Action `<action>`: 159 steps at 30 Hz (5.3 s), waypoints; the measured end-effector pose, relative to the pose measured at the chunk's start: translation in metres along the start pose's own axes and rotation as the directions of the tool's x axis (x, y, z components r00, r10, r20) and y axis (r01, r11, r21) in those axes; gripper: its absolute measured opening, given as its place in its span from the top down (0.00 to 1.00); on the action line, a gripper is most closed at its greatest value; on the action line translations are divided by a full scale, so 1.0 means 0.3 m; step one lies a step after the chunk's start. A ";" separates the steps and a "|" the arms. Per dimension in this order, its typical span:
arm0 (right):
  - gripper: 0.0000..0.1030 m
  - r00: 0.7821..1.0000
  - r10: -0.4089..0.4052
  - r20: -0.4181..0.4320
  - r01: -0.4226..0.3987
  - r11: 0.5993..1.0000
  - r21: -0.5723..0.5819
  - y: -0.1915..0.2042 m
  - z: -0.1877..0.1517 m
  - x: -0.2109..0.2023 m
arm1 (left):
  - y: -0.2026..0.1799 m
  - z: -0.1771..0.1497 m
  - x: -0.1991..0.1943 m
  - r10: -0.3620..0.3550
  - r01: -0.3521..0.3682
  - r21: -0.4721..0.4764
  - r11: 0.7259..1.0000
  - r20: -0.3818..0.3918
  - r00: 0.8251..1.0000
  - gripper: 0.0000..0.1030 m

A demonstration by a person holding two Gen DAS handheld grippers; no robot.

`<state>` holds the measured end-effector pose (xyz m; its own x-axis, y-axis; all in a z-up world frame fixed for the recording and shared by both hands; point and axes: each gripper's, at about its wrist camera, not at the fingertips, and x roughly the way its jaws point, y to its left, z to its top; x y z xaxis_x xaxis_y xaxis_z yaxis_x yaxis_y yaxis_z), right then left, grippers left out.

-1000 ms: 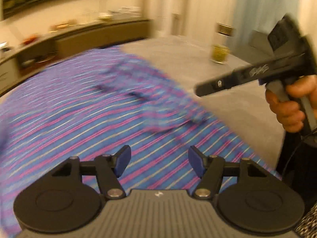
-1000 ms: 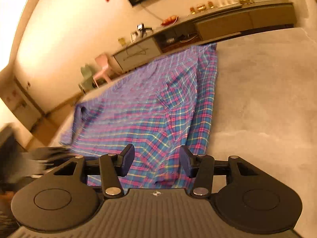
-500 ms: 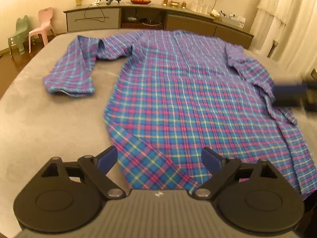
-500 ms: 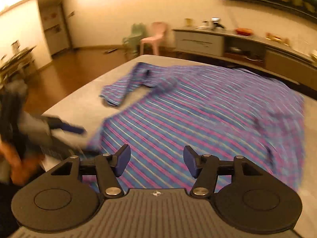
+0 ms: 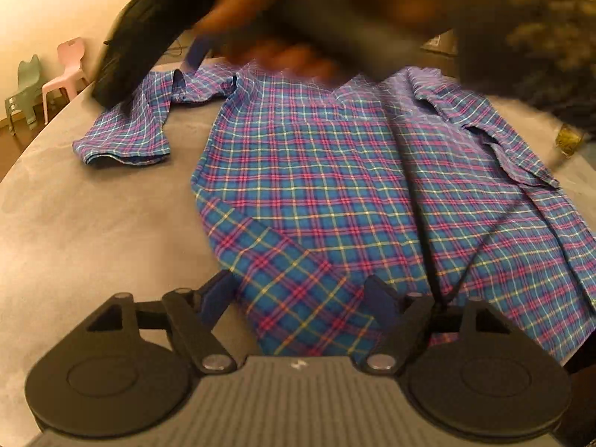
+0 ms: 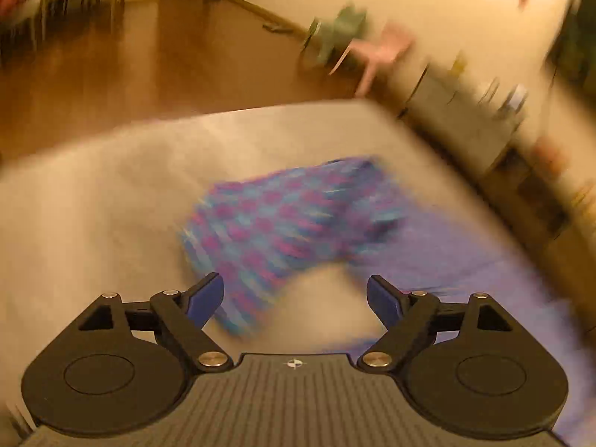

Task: Fold clothes

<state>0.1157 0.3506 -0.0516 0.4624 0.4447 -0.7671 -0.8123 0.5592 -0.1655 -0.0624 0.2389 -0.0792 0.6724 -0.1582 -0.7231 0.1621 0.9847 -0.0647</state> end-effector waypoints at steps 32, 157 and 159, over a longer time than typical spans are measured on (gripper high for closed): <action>0.98 0.884 -0.466 -0.024 0.382 0.695 0.609 -1.177 -0.437 -0.801 | -0.095 0.004 -0.143 -0.213 0.197 0.139 0.970 0.107 0.971 0.98; 0.46 0.877 -0.463 -0.130 0.480 0.831 0.281 -0.779 -0.995 -0.427 | 0.002 0.481 0.255 -0.351 0.360 -0.178 0.916 0.083 0.933 0.57; 0.52 0.870 -0.479 -0.115 0.489 0.810 0.323 -0.810 -0.997 -0.474 | 0.004 0.483 0.254 -0.353 0.364 -0.190 0.912 0.090 0.931 0.57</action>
<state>0.1411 -0.0578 -0.0876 0.7508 0.0387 -0.6594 -0.3175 0.8965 -0.3089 0.0939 0.2173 -0.0347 0.6344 -0.5012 -0.5885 0.2548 0.8543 -0.4530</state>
